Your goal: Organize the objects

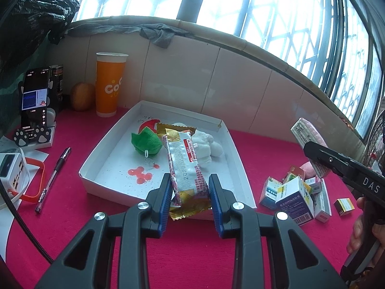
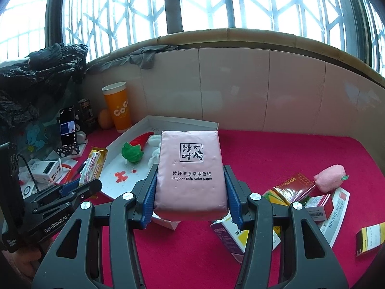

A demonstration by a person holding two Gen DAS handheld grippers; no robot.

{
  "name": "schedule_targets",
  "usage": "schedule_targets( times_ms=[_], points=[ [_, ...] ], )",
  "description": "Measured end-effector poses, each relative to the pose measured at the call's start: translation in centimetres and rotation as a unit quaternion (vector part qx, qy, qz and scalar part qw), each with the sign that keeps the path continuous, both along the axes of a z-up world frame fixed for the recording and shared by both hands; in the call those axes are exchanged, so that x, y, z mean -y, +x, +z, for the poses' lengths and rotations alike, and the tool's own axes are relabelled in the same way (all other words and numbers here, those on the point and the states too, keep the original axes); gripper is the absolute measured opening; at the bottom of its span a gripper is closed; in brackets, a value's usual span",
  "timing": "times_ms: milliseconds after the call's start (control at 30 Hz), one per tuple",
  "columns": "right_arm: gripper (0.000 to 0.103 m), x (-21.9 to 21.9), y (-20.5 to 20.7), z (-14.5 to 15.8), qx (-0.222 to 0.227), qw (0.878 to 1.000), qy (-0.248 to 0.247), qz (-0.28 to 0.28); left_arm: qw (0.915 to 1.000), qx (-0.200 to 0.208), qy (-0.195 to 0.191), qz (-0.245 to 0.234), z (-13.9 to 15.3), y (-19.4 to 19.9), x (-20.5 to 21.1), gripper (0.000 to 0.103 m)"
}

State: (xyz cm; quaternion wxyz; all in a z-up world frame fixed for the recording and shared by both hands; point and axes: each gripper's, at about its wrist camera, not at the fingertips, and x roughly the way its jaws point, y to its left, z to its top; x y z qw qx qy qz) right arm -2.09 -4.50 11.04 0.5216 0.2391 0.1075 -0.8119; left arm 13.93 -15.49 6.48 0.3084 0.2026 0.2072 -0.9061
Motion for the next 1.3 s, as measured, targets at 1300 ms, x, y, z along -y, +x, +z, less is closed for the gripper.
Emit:
schedule_targets(
  times_ms=[1300],
  points=[
    [0.051,8.4,-1.8,-2.8,0.083,0.995,0.046,0.012,0.9998,0.016,0.012,0.004,3.4,-3.6,11.3,0.030]
  ],
)
